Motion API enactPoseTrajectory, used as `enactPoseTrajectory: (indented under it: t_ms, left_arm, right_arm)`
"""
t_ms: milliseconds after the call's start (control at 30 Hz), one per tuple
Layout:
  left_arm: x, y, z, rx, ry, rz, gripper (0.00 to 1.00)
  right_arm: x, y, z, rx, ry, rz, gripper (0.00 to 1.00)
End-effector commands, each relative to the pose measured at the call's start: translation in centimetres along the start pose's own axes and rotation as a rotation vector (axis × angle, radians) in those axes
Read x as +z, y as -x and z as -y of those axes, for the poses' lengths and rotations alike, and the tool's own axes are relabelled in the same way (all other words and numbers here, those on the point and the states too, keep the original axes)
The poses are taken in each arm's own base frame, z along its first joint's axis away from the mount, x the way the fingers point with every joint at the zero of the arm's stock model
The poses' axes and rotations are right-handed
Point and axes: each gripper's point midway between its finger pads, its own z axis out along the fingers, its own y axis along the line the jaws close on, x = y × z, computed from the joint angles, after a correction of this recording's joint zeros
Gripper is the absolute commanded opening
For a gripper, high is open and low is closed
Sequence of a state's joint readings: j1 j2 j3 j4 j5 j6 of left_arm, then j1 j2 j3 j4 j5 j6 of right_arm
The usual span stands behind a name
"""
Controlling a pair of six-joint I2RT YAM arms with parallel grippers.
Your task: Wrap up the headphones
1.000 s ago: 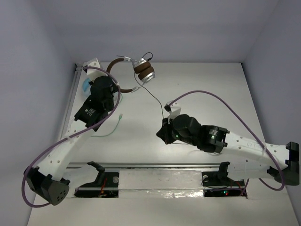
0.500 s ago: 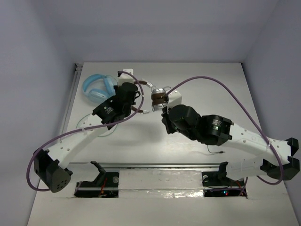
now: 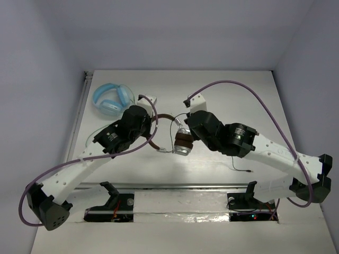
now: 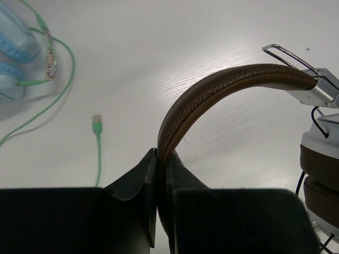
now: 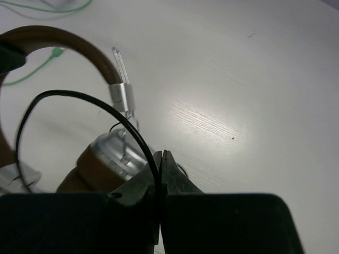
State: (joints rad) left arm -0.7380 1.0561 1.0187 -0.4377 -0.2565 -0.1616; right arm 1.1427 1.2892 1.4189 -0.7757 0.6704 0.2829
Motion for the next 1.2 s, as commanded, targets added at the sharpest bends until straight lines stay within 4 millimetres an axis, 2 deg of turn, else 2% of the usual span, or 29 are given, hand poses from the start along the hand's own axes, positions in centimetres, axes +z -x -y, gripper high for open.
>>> enactPoseTrajectory:
  t_ms: [0,100,133,200,233,333,400,433,500,533,567,633,700,733,767,800,867,933,967,1033,1133,1167]
  left_arm:
    - [-2.0,2.2,2.4,-0.027,-0.161,0.091,0.00]
    - [-2.5,1.9,2.5,-0.017,-0.179,0.076,0.00]
    - [-2.8,1.9,2.8,-0.014,-0.201,0.077,0.00]
    - [-3.3,2.1,3.5,-0.012,-0.244,0.089,0.00]
    - [-3.6,2.4,3.5,-0.018,-0.259,0.097,0.00]
    - [-4.1,3.0,3.3,-0.039,-0.283,0.119,0.00]
    - [-4.0,3.6,2.4,-0.061,-0.279,0.135,0.00]
    - [-4.4,3.9,2.8,-0.067,-0.322,0.145,0.00]
    - [-4.6,4.7,2.3,-0.085,-0.340,0.173,0.00]
    - [-4.9,4.8,2.9,-0.087,-0.391,0.173,0.00]
    - [-5.0,5.2,3.2,-0.090,-0.415,0.187,0.00]
    - [-5.2,5.3,4.1,-0.094,-0.488,0.181,0.00]
    - [-5.3,5.7,4.3,-0.097,-0.513,0.194,0.00]
    - [-5.5,5.9,4.6,-0.103,-0.542,0.198,0.00]
    - [-5.8,6.2,4.9,-0.103,-0.562,0.204,0.00]
    - [-6.1,6.7,4.8,-0.106,-0.571,0.220,0.00]
    - [-6.7,7.4,5.3,-0.113,-0.621,0.227,0.00]
    - [-7.4,8.2,5.6,-0.114,-0.664,0.236,0.00]
    - [-7.8,8.6,5.9,-0.117,-0.682,0.246,0.00]
    - [-8.4,9.4,6.1,-0.121,-0.707,0.260,0.00]
    - [-9.3,10.8,6.3,-0.145,-0.720,0.297,0.00]
    - [-9.7,11.5,6.3,-0.150,-0.723,0.325,0.00]
  right_arm:
    - [0.6,1.2,2.2,0.022,-0.082,0.063,0.00]
    - [1.8,0.8,3.3,0.047,-0.115,0.065,0.00]
    - [2.1,1.3,3.8,0.077,-0.123,0.094,0.00]
    - [3.0,0.8,4.6,0.091,-0.127,0.090,0.00]
    - [3.2,1.2,4.9,0.113,-0.132,0.113,0.00]
    - [3.9,0.9,5.7,0.130,-0.152,0.122,0.00]
    - [3.7,1.1,5.9,0.155,-0.139,0.143,0.00]
    - [3.9,0.9,5.6,0.166,-0.125,0.151,0.00]
    - [3.5,1.1,6.2,0.201,-0.124,0.179,0.00]
    - [3.5,1.4,6.2,0.232,-0.106,0.198,0.00]
    - [3.8,0.8,5.4,0.238,-0.063,0.191,0.00]
    - [3.4,1.5,5.0,0.269,-0.011,0.239,0.02]
    - [3.9,0.6,4.1,0.270,0.044,0.230,0.04]
    - [3.7,1.5,4.1,0.300,0.063,0.276,0.04]
    - [3.7,1.4,3.8,0.314,0.110,0.285,0.05]
    - [4.1,0.4,3.5,0.318,0.134,0.279,0.05]
    - [3.4,1.4,3.1,0.355,0.205,0.342,0.07]
    - [3.3,1.7,3.7,0.383,0.233,0.395,0.08]
    - [3.0,1.7,3.1,0.382,0.296,0.399,0.10]
    - [3.1,1.5,3.2,0.393,0.341,0.430,0.13]
    - [2.2,1.4,1.7,0.392,0.471,0.449,0.14]
    - [1.6,1.3,0.6,0.392,0.545,0.469,0.15]
